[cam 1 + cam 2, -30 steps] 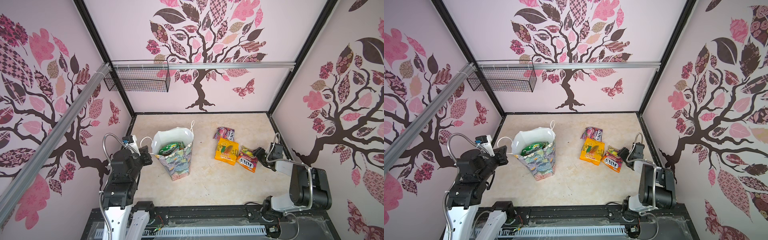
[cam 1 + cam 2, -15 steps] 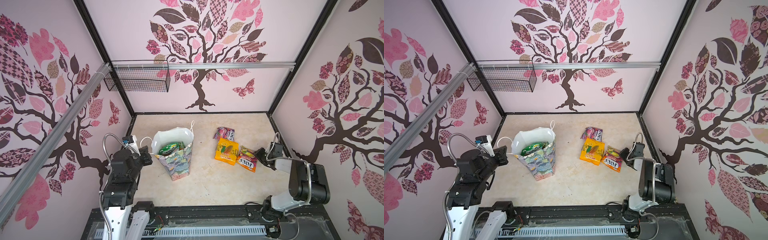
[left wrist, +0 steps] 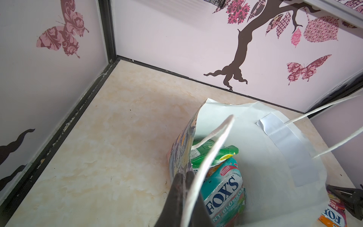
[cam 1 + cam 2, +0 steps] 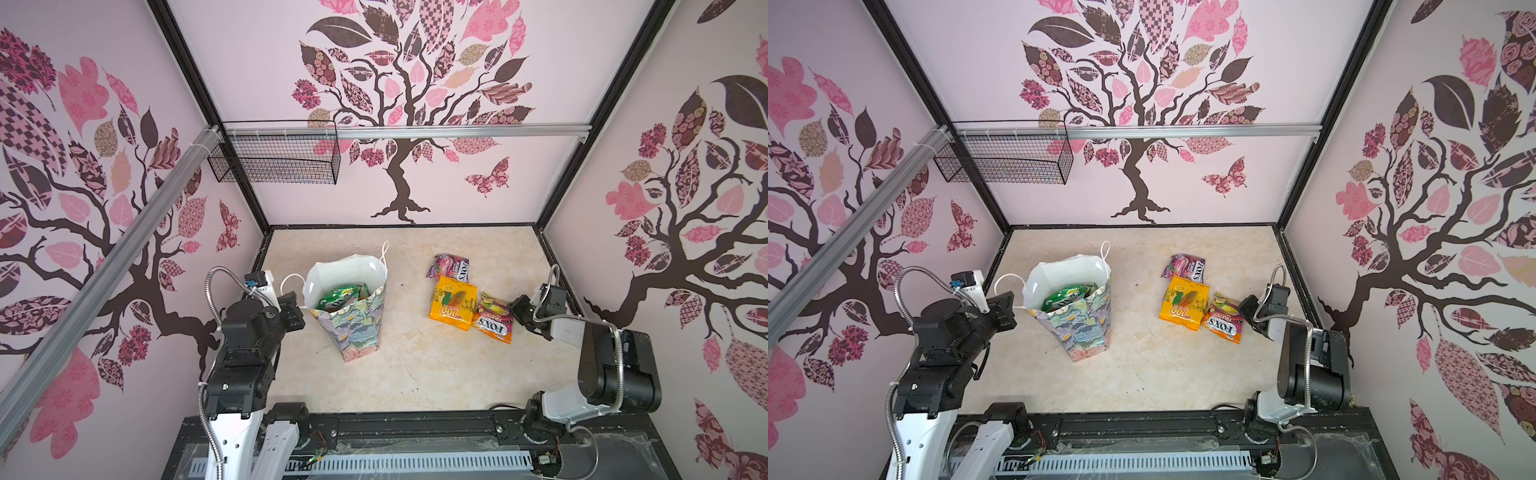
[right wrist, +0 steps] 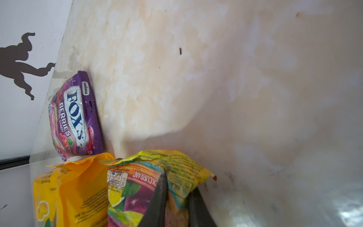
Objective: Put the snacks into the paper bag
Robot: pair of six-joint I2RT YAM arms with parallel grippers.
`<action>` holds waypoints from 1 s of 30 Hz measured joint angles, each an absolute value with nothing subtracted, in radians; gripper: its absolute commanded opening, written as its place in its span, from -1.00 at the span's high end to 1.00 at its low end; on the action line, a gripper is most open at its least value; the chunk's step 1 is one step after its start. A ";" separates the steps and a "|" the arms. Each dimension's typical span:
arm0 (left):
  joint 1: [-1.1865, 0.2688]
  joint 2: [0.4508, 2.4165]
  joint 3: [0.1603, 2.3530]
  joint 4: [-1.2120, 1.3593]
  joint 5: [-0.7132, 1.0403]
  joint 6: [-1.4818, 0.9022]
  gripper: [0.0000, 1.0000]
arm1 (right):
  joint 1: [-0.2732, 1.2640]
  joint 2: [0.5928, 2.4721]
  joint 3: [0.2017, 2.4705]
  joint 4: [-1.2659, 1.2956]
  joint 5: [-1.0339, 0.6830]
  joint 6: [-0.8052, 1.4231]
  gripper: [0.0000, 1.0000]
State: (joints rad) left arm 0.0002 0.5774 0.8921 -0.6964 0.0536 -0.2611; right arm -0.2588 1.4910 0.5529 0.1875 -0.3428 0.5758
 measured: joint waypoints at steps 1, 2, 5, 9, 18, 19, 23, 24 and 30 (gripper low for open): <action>0.000 0.577 0.892 -0.696 0.056 -0.261 0.81 | -0.259 1.475 0.553 0.178 -0.346 0.575 0.98; 0.000 0.577 0.892 -0.696 0.059 -0.261 0.81 | -0.259 1.454 0.553 0.167 -0.349 0.575 0.98; 0.000 0.570 0.892 -0.694 0.072 -0.261 0.81 | -0.259 1.394 0.553 0.145 -0.364 0.572 1.00; 0.001 0.559 0.892 -0.693 0.076 -0.260 0.81 | -0.259 1.332 0.562 0.111 -0.395 0.571 1.00; 0.002 0.559 0.892 -0.691 0.082 -0.260 0.80 | -0.257 1.150 0.647 -0.021 -0.487 0.554 1.00; 0.002 0.559 0.892 -0.690 0.083 -0.260 0.80 | -0.254 1.127 0.655 -0.035 -0.497 0.553 1.00; 0.002 0.559 0.892 -0.690 0.087 -0.260 0.80 | -0.229 1.048 0.685 -0.100 -0.528 0.542 1.00; 0.002 0.559 0.892 -0.690 0.089 -0.260 0.80 | -0.221 1.034 0.691 -0.111 -0.533 0.541 1.00; 0.002 0.559 0.892 -0.689 0.096 -0.260 0.80 | -0.125 0.970 0.742 -0.178 -0.573 0.531 1.00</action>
State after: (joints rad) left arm 0.0021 0.5594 0.8921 -0.6891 0.0956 -0.2604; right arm -0.1253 0.9695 0.7418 -0.1780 -0.5728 0.5308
